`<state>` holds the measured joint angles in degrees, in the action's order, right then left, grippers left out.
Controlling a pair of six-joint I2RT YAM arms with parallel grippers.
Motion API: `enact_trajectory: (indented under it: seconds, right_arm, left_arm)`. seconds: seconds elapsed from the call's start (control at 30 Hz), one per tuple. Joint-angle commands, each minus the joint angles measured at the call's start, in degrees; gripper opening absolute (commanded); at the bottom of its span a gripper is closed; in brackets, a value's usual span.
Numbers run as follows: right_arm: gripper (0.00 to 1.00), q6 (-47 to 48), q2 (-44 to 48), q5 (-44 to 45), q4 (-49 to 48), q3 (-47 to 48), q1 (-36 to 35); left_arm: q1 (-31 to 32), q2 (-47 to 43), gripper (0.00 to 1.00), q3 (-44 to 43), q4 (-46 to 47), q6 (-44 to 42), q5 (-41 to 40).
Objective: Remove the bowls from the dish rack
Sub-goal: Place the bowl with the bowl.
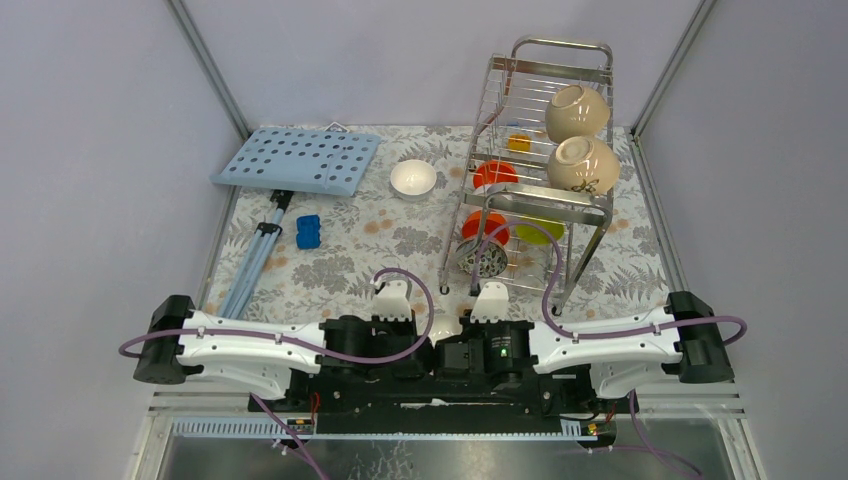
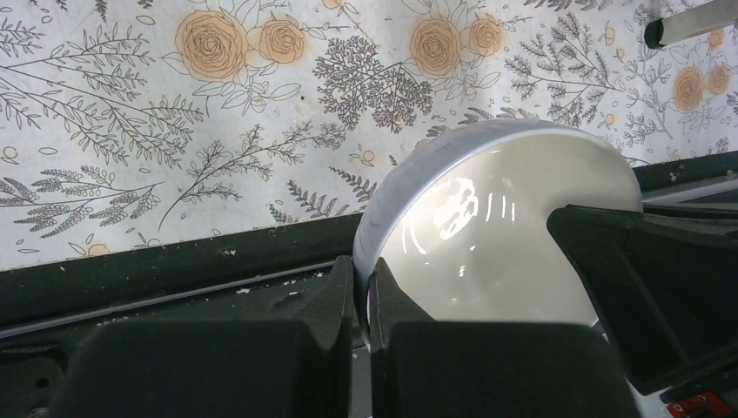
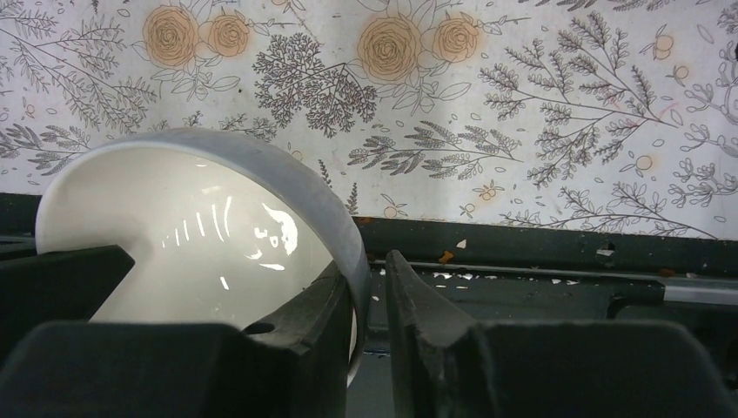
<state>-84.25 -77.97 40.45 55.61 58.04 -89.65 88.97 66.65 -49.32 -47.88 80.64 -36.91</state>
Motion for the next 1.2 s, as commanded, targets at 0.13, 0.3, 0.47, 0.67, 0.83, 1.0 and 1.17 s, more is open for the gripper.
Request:
enact_trajectory:
  seconds: [0.13,0.3,0.47,0.67,0.83,1.0,1.17]
  right_arm:
    - [0.35,1.0,-0.4,1.4,-2.9,4.1,0.4]
    - [0.57,2.3,1.0,0.8,-3.3,3.8,0.4]
    - [0.77,4.7,5.2,-1.3,-6.4,1.1,0.4]
    - [0.87,10.2,11.2,-3.9,-9.8,-2.0,0.4]
    - [0.87,19.3,17.9,-7.0,-14.7,-5.7,0.4]
    - [0.83,30.9,29.0,-11.5,-24.0,-13.1,0.3]
    - [0.81,41.9,36.5,-21.7,-37.5,-21.0,0.3]
  left_arm:
    - [-0.4,4.6,0.00,-3.4,0.8,0.1,-5.9]
    - [-0.6,4.1,0.00,-3.7,1.6,-0.2,-6.3]
    - [-1.6,2.5,0.00,-3.6,1.6,-0.6,-6.7]
    - [-3.1,0.7,0.00,-3.2,1.8,-1.3,-7.0]
    - [-5.8,-1.2,0.00,-3.5,1.7,-3.9,-7.3]
    - [-13.6,-4.2,0.00,-4.9,2.4,-11.2,-6.1]
    - [-27.4,-5.7,0.00,-7.0,6.2,-22.1,-1.1]
